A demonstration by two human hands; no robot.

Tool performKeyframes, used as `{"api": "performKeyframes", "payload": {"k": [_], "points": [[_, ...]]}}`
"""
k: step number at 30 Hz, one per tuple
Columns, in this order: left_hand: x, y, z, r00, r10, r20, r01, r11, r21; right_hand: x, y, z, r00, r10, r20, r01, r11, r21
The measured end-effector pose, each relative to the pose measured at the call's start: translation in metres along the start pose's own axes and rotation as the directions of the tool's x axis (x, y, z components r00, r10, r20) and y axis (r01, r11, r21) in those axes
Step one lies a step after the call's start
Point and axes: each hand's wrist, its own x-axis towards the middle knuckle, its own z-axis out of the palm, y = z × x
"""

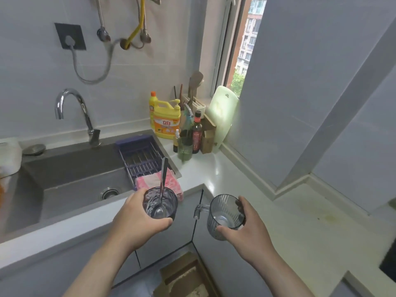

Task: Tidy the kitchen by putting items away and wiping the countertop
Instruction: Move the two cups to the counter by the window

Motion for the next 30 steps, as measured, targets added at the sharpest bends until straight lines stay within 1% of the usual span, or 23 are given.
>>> {"api": "performKeyframes", "payload": {"k": [5,10,13,17,21,26,30], "points": [[0.035,0.018,0.031,0.992,0.048,0.117,-0.049,0.999,0.002,0.019,0.025,-0.016,0.994,0.072,-0.082,-0.073,0.997,-0.007],[0.057,0.053,0.058,0.976,0.089,0.197,-0.089,0.996,-0.008,0.043,0.042,-0.039,0.986,0.1,-0.134,-0.097,0.995,0.028],[0.073,0.072,0.071,0.971,0.12,0.205,-0.12,0.993,-0.011,0.061,0.051,-0.049,0.983,0.105,-0.152,-0.093,0.992,0.086],[0.098,0.082,0.089,0.974,0.139,0.177,-0.15,0.988,0.048,0.081,0.062,-0.054,0.977,0.124,-0.175,-0.101,0.986,0.136],[0.127,0.09,0.105,0.965,0.132,0.229,-0.132,0.991,-0.015,0.096,0.066,-0.059,0.97,0.163,-0.179,-0.129,0.974,0.185],[0.182,0.103,0.128,0.947,0.139,0.289,-0.129,0.99,-0.053,0.127,0.072,-0.059,0.963,0.205,-0.177,-0.186,0.976,0.115],[0.238,0.108,0.157,0.916,0.179,0.36,-0.157,0.984,-0.09,0.163,0.07,-0.051,0.946,0.252,-0.205,-0.235,0.966,0.105]]}}
